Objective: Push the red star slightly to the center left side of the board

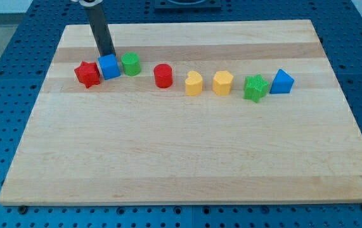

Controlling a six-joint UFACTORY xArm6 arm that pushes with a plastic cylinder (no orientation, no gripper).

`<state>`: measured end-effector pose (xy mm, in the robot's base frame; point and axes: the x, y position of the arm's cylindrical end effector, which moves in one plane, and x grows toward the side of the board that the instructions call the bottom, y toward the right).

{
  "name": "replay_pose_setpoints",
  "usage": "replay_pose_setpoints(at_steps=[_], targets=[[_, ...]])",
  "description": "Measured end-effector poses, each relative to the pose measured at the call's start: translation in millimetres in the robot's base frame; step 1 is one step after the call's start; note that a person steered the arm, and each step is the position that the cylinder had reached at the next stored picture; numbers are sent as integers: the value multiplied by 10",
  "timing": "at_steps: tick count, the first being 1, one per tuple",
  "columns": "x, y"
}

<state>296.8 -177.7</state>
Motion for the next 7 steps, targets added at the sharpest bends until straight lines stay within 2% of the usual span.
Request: replay_pose_setpoints(at_steps=[1,2,3,4,7], targets=[[143,0],[462,-13],[385,-35],[101,-90],[746,-290]])
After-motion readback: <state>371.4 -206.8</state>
